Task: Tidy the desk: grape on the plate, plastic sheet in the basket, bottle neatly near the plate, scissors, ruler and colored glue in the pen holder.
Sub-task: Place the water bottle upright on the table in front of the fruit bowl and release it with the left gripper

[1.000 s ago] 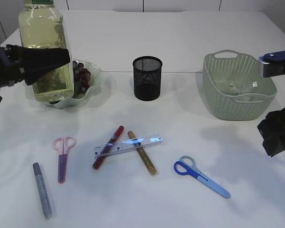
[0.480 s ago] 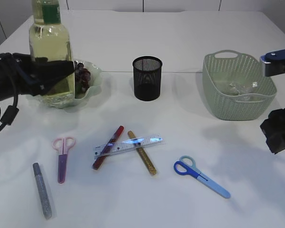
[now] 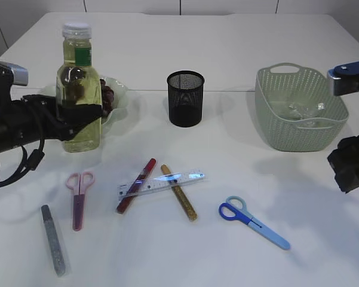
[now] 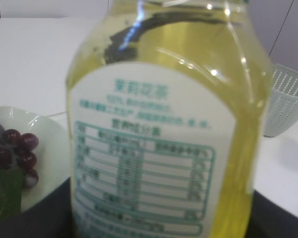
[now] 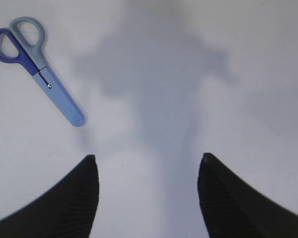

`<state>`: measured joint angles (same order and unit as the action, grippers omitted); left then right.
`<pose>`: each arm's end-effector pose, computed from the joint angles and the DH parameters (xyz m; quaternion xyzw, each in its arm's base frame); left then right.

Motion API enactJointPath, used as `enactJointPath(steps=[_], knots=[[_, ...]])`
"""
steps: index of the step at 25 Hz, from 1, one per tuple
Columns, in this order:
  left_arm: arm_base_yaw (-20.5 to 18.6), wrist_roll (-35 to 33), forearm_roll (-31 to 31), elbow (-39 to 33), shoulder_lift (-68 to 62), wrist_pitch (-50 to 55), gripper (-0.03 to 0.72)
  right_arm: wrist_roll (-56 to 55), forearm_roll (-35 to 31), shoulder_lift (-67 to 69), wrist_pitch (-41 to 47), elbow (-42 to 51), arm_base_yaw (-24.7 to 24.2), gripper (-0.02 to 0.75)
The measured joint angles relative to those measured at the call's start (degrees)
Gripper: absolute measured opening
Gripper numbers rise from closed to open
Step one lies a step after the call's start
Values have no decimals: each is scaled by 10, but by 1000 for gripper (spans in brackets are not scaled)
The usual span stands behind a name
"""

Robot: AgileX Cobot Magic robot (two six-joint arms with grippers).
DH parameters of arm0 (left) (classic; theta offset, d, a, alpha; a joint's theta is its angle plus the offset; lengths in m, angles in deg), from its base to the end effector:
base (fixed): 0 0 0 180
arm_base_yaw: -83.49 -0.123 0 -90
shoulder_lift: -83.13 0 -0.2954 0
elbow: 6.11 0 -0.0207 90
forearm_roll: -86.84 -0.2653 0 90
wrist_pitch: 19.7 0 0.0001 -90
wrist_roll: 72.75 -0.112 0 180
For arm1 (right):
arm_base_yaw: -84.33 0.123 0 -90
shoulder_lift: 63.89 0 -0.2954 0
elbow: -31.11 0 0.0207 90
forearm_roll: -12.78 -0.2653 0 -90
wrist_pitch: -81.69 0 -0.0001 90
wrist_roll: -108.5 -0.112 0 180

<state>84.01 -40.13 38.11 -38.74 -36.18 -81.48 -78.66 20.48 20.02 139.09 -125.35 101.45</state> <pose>0.3694 -0.0775 0.1400 0.2011 0.7290 -0.2981 0.5824 0.2497 0.0637 0.2496 -0.1142 0.9828 -0.0318 0.1414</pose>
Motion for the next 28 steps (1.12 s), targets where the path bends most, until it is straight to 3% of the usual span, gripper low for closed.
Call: enactJointPath(steps=[10,16,28], knots=[[36,-55,19,56,-83,3,449,0,0,0,0,-1,0,491],[60,-107,75,61,-111,4,449,-1,0,0,-1,-1,0,491],[73,-117,116,91,-160,5,449,-1,5,0,-1,-1,0,491]])
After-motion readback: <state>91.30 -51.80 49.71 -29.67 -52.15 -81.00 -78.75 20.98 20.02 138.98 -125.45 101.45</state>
